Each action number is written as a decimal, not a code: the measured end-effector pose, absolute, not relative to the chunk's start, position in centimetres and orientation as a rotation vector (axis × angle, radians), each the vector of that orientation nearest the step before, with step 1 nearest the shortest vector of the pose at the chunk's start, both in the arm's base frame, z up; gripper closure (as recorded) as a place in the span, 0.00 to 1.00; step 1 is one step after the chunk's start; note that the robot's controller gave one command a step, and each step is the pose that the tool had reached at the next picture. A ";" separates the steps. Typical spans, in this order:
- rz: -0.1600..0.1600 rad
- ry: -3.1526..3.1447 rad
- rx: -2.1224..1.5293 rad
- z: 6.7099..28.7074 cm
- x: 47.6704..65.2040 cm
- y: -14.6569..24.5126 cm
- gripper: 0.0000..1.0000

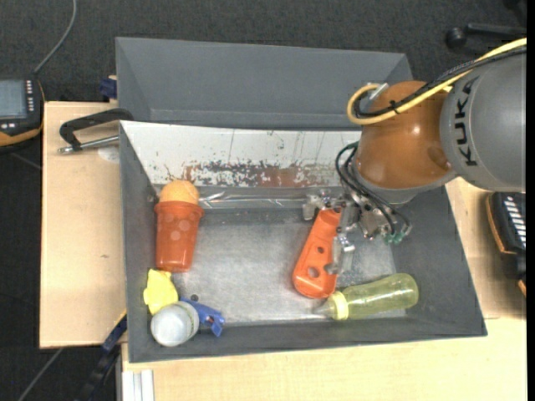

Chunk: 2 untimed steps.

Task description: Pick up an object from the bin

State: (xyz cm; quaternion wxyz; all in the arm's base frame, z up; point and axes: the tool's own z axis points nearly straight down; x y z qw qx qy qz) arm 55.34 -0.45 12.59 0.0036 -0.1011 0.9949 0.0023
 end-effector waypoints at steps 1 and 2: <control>-0.001 3.080 -0.496 13.6 55.7 -2.2 0.00; 0.003 3.015 -0.840 10.1 55.7 -1.7 0.00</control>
Offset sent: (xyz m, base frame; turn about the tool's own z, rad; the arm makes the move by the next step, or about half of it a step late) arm 0.0066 -0.0023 -0.0559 -0.2760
